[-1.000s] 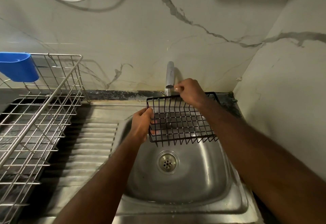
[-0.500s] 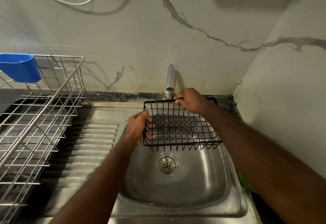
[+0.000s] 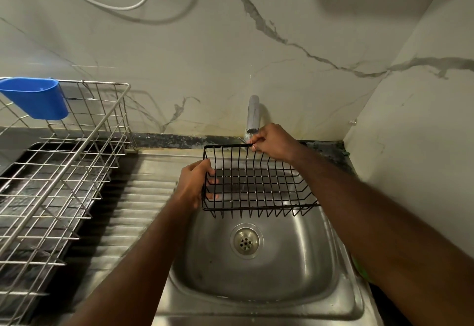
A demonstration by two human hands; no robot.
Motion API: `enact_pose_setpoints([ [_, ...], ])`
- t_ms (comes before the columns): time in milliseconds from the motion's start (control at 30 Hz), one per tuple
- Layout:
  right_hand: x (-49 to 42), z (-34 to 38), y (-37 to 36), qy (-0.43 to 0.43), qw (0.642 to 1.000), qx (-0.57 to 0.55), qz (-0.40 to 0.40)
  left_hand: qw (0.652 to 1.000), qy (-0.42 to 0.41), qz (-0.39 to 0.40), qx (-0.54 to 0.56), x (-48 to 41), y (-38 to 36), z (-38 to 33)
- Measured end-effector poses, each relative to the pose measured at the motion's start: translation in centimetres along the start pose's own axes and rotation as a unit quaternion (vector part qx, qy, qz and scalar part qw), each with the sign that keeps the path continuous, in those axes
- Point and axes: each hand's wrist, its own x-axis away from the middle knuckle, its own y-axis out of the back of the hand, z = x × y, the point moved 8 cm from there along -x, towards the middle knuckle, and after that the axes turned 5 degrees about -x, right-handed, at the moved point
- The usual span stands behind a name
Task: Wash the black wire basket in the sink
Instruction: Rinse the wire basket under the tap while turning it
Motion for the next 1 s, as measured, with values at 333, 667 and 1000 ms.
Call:
enact_pose_setpoints([
  [333, 0.0, 0.2, 0.3, 0.017, 1.000, -0.014, -0.013, 1.000, -0.003, 0.011, 0.000, -0.1, 0.0, -0.1],
  [667, 1.1, -1.7, 1.5, 0.033, 0.997, 0.011, -0.072, 0.999, 0.009, 0.050, -0.014, -0.9, -2.2, -0.4],
  [1000, 2.0, -4.1, 3.1, 0.028, 0.994, 0.034, -0.102, 0.997, 0.015, 0.070, -0.038, -1.2, -4.4, -0.6],
])
